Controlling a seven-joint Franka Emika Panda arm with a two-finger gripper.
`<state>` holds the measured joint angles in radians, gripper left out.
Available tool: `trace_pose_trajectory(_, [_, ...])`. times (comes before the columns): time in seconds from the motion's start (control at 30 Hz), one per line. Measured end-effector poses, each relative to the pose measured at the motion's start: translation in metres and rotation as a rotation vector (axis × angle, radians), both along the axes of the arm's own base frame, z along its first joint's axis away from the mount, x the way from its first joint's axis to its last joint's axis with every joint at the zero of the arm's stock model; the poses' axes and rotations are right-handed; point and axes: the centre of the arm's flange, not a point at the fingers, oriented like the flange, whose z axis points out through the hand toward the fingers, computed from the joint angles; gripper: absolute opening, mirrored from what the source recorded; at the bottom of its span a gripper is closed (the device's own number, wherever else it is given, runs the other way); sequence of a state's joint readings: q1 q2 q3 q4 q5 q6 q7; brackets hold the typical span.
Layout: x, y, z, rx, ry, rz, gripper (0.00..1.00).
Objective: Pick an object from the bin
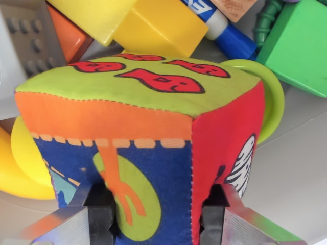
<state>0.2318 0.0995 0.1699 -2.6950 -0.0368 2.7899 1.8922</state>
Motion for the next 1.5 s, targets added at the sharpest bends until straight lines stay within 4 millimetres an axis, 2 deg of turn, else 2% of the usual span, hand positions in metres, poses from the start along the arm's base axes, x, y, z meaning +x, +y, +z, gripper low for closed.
trace_pose_trajectory(0.27, [0.001, 0.0, 0.004, 0.001, -0.003, -0.001, 0.0])
trace_pose_trajectory(0.63, [0.001, 0.0, 0.025, 0.0, -0.005, -0.002, 0.0])
trace_pose_trajectory(1.17, [0.0, -0.001, 0.075, -0.002, -0.006, -0.002, 0.0])
trace_pose_trajectory(1.5, [0.0, 0.0, 0.115, -0.003, -0.007, 0.0, 0.0])
